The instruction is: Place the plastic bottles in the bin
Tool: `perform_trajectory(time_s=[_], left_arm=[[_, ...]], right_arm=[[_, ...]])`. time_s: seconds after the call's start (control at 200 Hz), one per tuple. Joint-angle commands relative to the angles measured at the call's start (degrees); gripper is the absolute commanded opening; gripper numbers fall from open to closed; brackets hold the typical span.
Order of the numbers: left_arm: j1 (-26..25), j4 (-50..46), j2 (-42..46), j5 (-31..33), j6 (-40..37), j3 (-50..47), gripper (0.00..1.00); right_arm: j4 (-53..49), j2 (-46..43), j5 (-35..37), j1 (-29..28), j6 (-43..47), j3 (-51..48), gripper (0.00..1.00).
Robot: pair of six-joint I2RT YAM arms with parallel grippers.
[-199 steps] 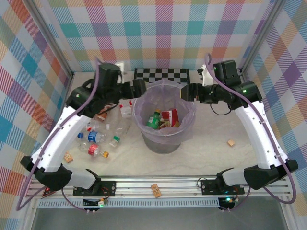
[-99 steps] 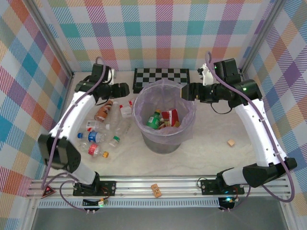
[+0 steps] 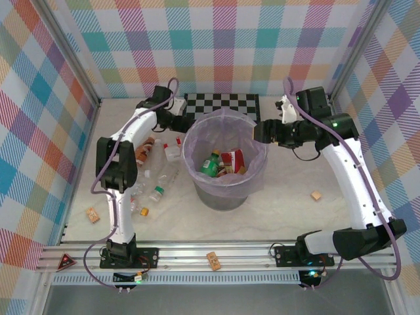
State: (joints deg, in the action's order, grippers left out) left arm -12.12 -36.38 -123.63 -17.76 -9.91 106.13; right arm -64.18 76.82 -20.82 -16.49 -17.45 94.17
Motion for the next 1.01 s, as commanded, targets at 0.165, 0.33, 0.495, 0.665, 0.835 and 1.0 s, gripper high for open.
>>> perform_trajectory(time_s=[0.165, 0.33, 0.495, 0.665, 0.835, 1.0], left_arm=[[-1.07, -2.22, -5.64, -5.27, -4.17, 4.44, 0.96], [-3.26, -3.43, -6.74, -2.61, -6.17, 4.14, 0.96], [-4.13, -4.11, -8.08, 0.56, -7.18, 4.74, 0.92], [-4.12, -4.18, -8.67, 2.59, -7.4, 4.92, 0.77], [-4.2, -4.01, -8.66, 4.09, -7.75, 5.01, 0.64], [-4.16, -2.3, -6.4, 3.93, -7.44, 5.06, 0.58]], right_arm=[[-1.0, -0.62, 0.25, 1.0, 1.26, -1.49, 0.75], [-0.6, -0.26, -0.26, 1.25, 1.11, -1.7, 0.75], [-0.41, -0.35, -0.63, 1.29, 0.93, -1.7, 0.75], [-0.26, -0.53, -0.71, 1.37, 0.92, -1.79, 0.75], [0.02, -0.61, -0.89, 1.37, 0.88, -1.61, 0.75], [-0.02, -1.05, -0.72, 1.55, 0.76, -1.36, 0.75]])
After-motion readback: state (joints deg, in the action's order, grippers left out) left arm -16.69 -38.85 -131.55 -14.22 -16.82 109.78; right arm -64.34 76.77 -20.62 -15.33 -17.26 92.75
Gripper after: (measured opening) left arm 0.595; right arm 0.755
